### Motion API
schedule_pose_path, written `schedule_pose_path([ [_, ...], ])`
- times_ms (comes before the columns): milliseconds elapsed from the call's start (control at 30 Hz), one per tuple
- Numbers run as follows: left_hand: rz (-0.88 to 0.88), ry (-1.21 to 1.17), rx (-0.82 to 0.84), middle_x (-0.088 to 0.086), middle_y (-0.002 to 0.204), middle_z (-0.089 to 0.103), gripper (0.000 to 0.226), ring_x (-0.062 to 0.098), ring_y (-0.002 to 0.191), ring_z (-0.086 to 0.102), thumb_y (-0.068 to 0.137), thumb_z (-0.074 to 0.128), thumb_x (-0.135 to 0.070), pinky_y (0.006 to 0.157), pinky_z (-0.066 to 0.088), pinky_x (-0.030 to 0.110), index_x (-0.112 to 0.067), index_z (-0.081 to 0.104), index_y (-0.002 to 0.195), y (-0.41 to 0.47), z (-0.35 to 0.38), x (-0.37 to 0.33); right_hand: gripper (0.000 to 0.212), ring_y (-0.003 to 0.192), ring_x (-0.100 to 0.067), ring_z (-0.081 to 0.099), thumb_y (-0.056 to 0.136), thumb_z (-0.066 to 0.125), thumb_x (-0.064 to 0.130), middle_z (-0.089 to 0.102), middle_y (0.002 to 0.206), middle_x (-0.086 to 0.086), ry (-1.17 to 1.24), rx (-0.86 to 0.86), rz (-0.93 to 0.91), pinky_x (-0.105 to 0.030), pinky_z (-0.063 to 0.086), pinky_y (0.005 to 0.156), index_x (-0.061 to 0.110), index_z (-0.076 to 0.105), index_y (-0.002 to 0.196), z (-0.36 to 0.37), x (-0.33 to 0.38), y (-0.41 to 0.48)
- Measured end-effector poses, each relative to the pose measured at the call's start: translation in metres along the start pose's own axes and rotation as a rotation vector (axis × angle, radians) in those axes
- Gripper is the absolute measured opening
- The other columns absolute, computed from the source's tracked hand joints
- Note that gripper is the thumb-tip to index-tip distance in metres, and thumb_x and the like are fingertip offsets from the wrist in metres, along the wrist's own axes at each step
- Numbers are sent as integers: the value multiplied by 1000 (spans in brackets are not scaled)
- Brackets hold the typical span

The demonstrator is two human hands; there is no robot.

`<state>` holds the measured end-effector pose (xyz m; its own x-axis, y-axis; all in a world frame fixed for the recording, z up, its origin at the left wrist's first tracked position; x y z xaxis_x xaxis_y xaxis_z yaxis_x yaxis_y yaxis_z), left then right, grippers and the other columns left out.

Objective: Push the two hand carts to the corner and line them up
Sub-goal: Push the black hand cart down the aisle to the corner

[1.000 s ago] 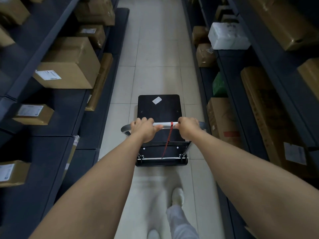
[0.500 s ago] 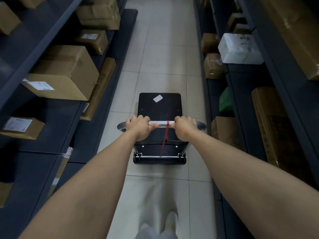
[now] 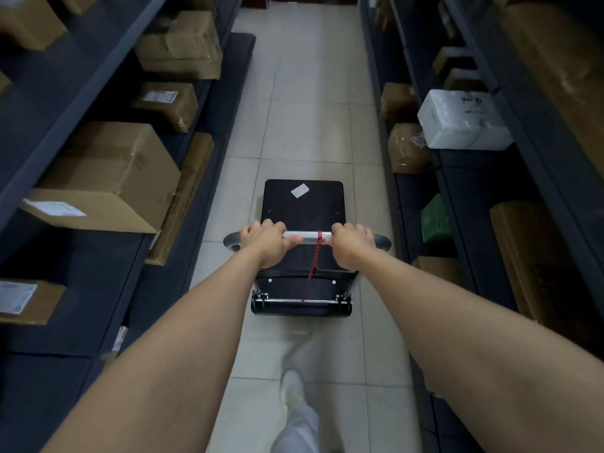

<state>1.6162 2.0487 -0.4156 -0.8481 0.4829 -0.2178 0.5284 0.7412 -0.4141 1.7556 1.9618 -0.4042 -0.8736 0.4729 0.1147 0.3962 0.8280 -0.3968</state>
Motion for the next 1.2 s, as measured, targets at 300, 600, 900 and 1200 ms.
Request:
schedule_pose_path([
  [300,33,38,19,1,104,49,47,24,105,43,94,27,-61,93,29,39,-23,51,106,72,-35,10,32,117,-29,42,93,46,8,50,125,-10,31,-5,19,-39,28,104,13,45,125,-30,8,67],
  [600,42,47,-10,1,103,51,47,24,103,44,94,27,-61,91,30,38,-23,52,107,139,-63,9,33,117,-28,41,92,47,7,50,124,-9,26,-24,32,-39,27,105,14,45,124,-58,5,133],
  [900,12,59,-16,1,97,48,44,22,98,43,94,27,-62,92,32,39,-24,48,100,218,-97,-8,32,118,-29,41,92,46,8,50,123,-8,31,-37,-6,-39,26,106,14,46,123,-97,-14,214],
  [1200,-33,18,-25,0,97,45,41,24,100,42,94,28,-61,91,31,38,-25,46,98,296,-128,-34,28,115,-28,43,94,44,10,51,122,-9,9,-30,-48,-39,29,103,15,46,122,-137,-42,298],
])
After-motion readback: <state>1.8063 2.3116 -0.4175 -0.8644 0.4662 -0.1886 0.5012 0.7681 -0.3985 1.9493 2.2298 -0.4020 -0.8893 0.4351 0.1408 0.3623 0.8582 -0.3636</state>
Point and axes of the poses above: each hand's wrist, its own y-axis towards the middle knuckle, its own z-axis out of the palm, x = y × z, the point moved 6 cm from there along y, towards the middle knuckle
